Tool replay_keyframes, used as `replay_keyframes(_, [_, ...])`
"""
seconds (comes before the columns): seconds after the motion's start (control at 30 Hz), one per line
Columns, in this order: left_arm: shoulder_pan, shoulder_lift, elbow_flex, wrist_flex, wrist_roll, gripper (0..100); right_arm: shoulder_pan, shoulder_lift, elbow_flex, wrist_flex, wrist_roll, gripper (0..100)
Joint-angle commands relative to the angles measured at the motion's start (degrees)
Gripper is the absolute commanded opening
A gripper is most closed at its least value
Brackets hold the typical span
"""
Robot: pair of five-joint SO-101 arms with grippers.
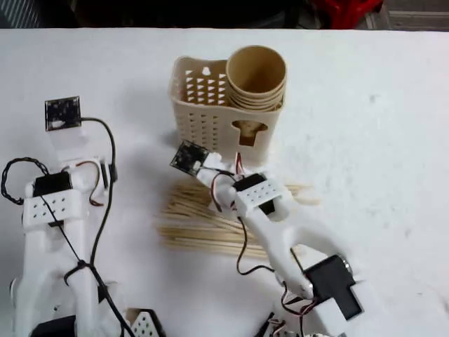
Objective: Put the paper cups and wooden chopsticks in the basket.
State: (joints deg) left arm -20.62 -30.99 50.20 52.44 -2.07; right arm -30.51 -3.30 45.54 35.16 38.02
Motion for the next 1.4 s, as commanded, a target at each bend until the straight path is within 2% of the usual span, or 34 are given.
replay_keyframes(0.0, [-0.75,0.04,-0.26,-1.41,0.7,20,-0.22,0.22,-0.79,-0.22,-0.26,10.8])
replay_keyframes(0.1, [-0.75,0.04,-0.26,-1.41,0.7,20,-0.04,0.22,-2.11,0.13,-0.35,1.6])
replay_keyframes(0.3, [-0.75,0.04,-0.26,-1.41,0.7,20,0.04,-0.84,-2.46,0.31,-0.7,1.5])
replay_keyframes(0.43, [-0.75,0.04,-0.26,-1.41,0.7,20,0.57,-8.04,-2.46,4.7,-1.14,1.6])
replay_keyframes(0.57, [-0.75,0.04,-0.26,-1.41,0.7,20,1.89,-18.77,-2.37,8.57,-5.98,1.6])
replay_keyframes(0.77, [-0.84,0.04,-0.26,-1.41,0.7,20,1.8,-33.45,-3.43,12.88,-7.91,1.6])
replay_keyframes(1.0, [-0.84,0.04,-0.26,-1.41,0.7,20,0.75,-45.67,-13.89,17.36,-18.2,1.6])
replay_keyframes(1.13, [-0.84,0.04,-0.26,-1.41,0.7,20,0.75,-46.11,-20.66,8.84,-25.49,1.6])
replay_keyframes(1.2, [-0.84,0.04,-0.26,-1.41,0.7,20,0.75,-45.93,-22.07,0.04,-27.69,1.6])
replay_keyframes(1.37, [-0.84,0.04,-0.18,-1.41,0.7,20,0.75,-38.81,-22.51,-24.84,-27.87,1.7])
